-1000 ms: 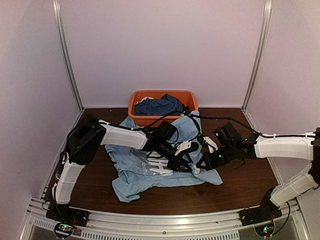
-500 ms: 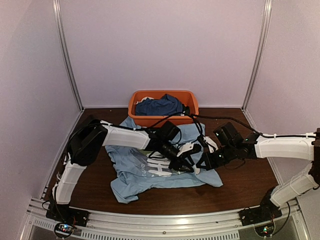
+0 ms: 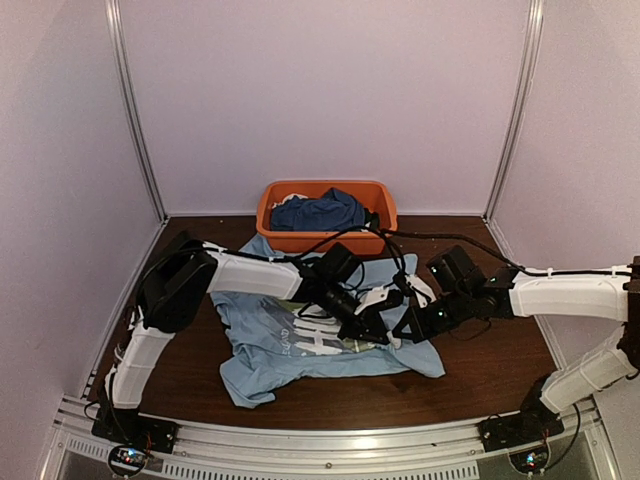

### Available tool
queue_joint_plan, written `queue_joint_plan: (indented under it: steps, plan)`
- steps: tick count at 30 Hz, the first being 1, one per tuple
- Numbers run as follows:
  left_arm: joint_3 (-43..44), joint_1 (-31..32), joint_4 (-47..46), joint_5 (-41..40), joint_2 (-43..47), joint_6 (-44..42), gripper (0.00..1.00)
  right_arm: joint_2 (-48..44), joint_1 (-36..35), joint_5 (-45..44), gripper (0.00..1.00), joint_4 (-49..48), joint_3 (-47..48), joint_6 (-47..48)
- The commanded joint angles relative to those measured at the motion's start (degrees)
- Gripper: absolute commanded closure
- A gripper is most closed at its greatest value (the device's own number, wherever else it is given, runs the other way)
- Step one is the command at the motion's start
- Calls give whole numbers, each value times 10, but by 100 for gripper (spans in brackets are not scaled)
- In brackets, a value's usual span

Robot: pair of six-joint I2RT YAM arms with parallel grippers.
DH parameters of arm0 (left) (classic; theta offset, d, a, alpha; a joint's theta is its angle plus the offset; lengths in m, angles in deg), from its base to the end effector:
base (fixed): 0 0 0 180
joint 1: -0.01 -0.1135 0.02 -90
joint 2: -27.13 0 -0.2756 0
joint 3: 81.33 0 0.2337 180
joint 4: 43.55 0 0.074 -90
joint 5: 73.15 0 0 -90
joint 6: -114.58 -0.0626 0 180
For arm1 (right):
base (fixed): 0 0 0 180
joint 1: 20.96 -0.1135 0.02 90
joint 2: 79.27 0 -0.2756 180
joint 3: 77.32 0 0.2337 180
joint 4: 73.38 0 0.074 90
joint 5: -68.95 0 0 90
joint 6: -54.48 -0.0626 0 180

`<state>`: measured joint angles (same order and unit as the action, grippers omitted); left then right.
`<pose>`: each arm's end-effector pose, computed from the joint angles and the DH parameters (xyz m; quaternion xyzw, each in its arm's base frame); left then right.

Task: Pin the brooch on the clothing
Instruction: Pin the brooch onto the flattened clothing.

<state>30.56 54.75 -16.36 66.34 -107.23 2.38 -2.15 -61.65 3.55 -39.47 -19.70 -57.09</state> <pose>0.2514 -0.4381 0.1338 0.6433 0.5777 -0.4649 0.1905 0.1778 0.1872 0.1990 -0.2200 0.9037 0.3317 0.1580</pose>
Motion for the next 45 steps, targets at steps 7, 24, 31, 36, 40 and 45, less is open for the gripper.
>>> queue_joint_plan:
  steps: [7,24,31,36,40,45]
  plan:
    - [12,7,-18,3,-14,15,100,-9,-1,-42,79,-1,6,-3]
    - [-61,-20,-179,54,17,157,100,-257,1,-114,38,-257,-201,-82]
    - [-76,-21,-198,71,24,166,100,-241,1,-132,49,-306,-229,-64]
    - [-85,-22,-211,78,27,170,100,-200,2,-111,51,-339,-225,-47]
    - [-88,-24,-218,88,27,177,100,-148,3,-85,52,-334,-205,-33]
    - [-93,-27,-233,99,27,187,100,-110,4,-59,55,-349,-202,-30]
